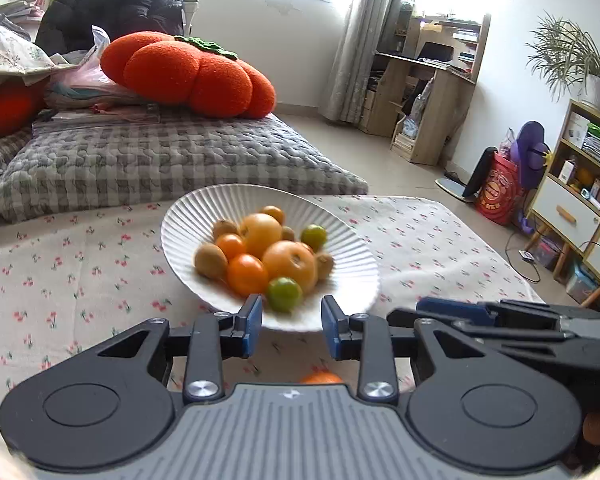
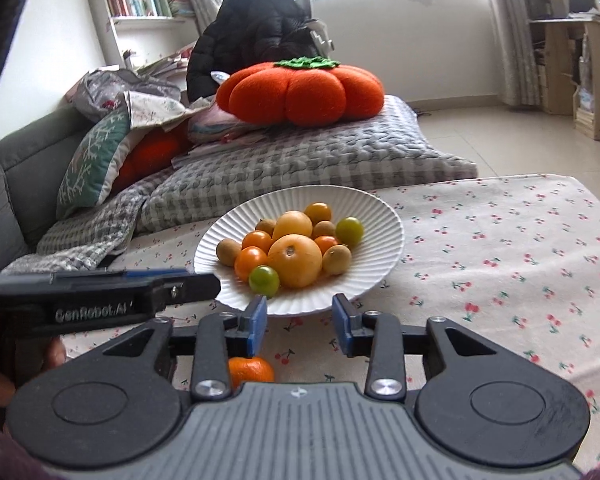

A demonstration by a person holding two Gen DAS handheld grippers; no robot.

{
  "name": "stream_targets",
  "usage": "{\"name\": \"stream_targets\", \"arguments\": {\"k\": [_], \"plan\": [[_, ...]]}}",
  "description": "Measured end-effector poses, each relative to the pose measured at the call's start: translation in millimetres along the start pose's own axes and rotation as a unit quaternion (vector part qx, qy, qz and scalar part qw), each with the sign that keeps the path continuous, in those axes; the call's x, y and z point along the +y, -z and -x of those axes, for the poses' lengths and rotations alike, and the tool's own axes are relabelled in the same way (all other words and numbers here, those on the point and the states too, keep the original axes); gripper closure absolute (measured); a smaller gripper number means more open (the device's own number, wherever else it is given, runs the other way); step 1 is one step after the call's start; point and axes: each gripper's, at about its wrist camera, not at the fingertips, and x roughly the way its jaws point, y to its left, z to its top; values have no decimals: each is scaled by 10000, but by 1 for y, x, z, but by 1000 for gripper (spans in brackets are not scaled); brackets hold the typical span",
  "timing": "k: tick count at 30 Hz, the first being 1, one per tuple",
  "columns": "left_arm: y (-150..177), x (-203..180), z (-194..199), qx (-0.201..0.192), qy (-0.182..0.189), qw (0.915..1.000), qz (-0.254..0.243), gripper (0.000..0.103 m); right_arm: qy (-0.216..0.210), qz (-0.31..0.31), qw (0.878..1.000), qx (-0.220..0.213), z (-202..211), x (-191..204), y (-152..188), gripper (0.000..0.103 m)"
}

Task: Organize fruits
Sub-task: 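Open both tools to drop the kiwi and lime into the bowl, then move both open tools back to the two oranges on the cloth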

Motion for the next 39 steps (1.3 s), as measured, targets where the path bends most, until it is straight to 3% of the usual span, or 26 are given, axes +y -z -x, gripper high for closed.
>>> {"name": "stream_targets", "arguments": {"k": [5, 11, 25, 39], "plan": [[12, -13, 18, 44, -109, 9999, -44, 75, 23, -11, 10000, -45, 20, 4, 4, 57], [29, -24, 43, 75, -453, 9989, -78, 61, -46, -4, 9999, -131, 48, 9, 13, 50], [57, -37, 73, 139, -594, 9981, -91, 55, -173, -44, 9998, -72, 85, 13, 40, 49], [67, -40, 72, 306, -725, 9968, -122, 48, -117, -79, 9998, 164, 84, 8, 60, 49]]}}
